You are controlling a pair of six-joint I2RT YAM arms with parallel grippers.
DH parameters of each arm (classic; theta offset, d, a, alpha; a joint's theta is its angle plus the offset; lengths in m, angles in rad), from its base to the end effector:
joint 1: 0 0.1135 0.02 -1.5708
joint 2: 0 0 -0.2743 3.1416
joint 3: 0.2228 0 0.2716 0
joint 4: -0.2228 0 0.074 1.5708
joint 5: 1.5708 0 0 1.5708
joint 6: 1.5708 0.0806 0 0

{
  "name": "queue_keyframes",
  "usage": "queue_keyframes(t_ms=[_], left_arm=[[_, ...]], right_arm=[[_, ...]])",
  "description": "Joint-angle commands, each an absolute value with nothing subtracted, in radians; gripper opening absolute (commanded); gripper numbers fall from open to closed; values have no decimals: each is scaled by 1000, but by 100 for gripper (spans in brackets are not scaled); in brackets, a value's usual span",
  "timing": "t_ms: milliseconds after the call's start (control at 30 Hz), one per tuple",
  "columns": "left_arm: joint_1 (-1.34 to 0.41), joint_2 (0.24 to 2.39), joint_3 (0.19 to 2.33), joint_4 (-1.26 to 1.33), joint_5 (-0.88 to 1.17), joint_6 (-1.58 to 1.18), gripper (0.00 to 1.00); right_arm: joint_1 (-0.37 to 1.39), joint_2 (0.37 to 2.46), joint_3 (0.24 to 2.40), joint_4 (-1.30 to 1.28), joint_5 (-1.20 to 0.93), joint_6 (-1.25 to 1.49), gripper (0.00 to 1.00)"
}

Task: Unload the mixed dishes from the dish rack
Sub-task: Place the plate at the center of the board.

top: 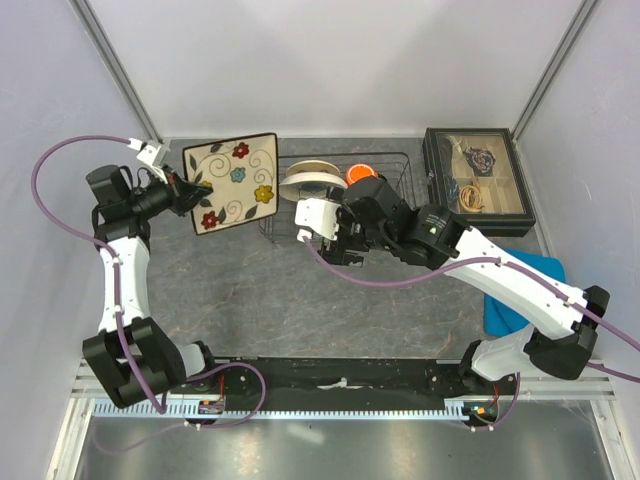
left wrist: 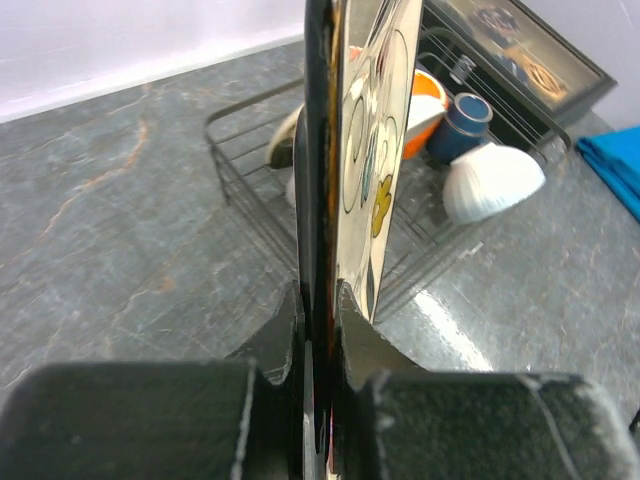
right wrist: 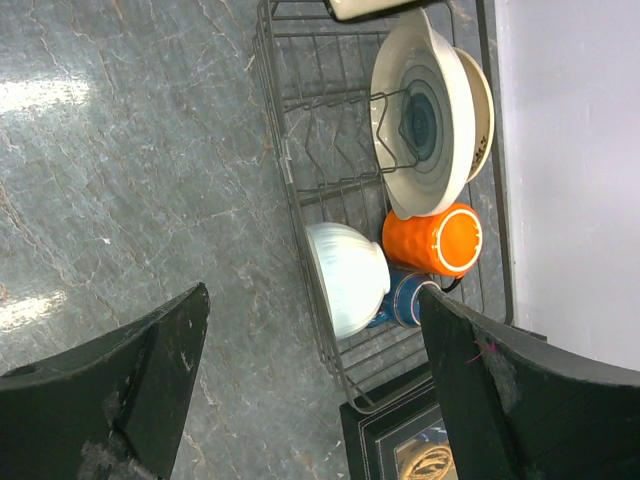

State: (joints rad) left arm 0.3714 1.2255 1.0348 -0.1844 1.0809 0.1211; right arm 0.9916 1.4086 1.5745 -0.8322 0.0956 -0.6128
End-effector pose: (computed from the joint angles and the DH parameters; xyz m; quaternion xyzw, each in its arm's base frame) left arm 0.3079 0.0436 0.3393 0.1989 0.7394 -0.2948 0.5718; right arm 0.1971 0.2873 0.3918 -0.6314 0.6395 0.0400 0.4368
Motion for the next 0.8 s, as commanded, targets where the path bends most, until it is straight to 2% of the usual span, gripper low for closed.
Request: queue_keyframes(t_ms=[0, 767], left_arm=[[411, 1236, 1069, 37, 1186, -40, 2], [551, 1319, 1017, 270, 1160, -230, 2]], right_arm=[[982, 1362, 1554, -793, 117, -589, 93], [851, 1348, 1402, -698, 71, -537, 95]])
